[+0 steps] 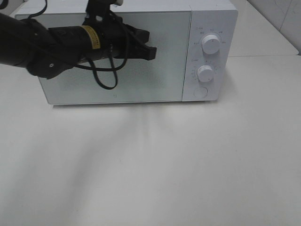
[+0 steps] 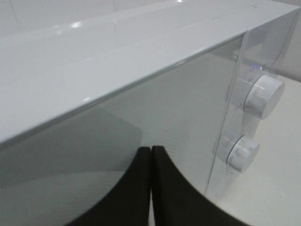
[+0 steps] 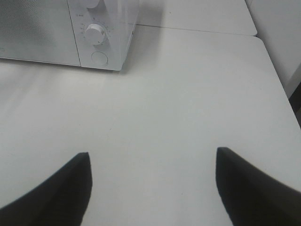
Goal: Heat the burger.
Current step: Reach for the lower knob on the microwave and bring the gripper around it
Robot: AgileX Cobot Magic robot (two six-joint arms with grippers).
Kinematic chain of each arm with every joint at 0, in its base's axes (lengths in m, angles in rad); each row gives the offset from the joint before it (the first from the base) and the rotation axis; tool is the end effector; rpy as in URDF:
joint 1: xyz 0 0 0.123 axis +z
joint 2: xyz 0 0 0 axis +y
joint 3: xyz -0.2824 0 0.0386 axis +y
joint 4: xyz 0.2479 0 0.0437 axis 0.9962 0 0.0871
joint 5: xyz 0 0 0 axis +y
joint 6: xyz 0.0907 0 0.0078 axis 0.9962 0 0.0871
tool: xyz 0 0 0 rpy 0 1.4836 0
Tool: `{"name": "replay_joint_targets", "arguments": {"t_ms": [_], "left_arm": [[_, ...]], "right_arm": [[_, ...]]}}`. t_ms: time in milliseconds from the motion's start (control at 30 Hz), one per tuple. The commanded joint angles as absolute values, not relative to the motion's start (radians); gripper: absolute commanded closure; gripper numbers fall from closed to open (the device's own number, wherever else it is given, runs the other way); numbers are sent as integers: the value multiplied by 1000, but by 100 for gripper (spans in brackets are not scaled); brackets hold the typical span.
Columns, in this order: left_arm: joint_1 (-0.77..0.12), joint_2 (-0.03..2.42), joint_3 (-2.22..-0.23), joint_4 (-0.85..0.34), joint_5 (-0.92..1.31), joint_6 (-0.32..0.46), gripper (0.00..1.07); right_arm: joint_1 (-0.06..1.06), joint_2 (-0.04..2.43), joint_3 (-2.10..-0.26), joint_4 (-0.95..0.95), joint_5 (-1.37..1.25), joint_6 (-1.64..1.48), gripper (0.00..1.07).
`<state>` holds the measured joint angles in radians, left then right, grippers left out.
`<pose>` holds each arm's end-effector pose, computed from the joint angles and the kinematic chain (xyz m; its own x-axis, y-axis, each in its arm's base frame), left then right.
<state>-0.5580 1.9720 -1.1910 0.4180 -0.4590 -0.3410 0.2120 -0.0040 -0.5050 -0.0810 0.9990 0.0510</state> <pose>0.3637 -0.2463 0.2005 -0.2004 0.1691 -0.9650 0.6760 0.7368 -0.0113 -0.0024 -0.0069 0.2838 -0.3829 -0.0752 -0.9207 -0.1460 0.9891 -0.0200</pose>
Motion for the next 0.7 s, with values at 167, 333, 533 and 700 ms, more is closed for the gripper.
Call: {"name": "replay_joint_targets", "arguments": {"t_ms": [167,333,533,700], "left_arm": [[-601,2037,-1371,340,-236,-339,106],[-662,2012,-1373,340,-190,-339,106],[-724,1969,-1375,350,10,-334,106],[-740,1918,-1377,335,267,-334,106]], "right_arm": [[209,-31,-505,-80,990,44,39],[209,-31,-505,-80,990,44,39],[209,-31,-505,-80,990,44,39],[209,-31,-505,-80,990,44,39]]}}
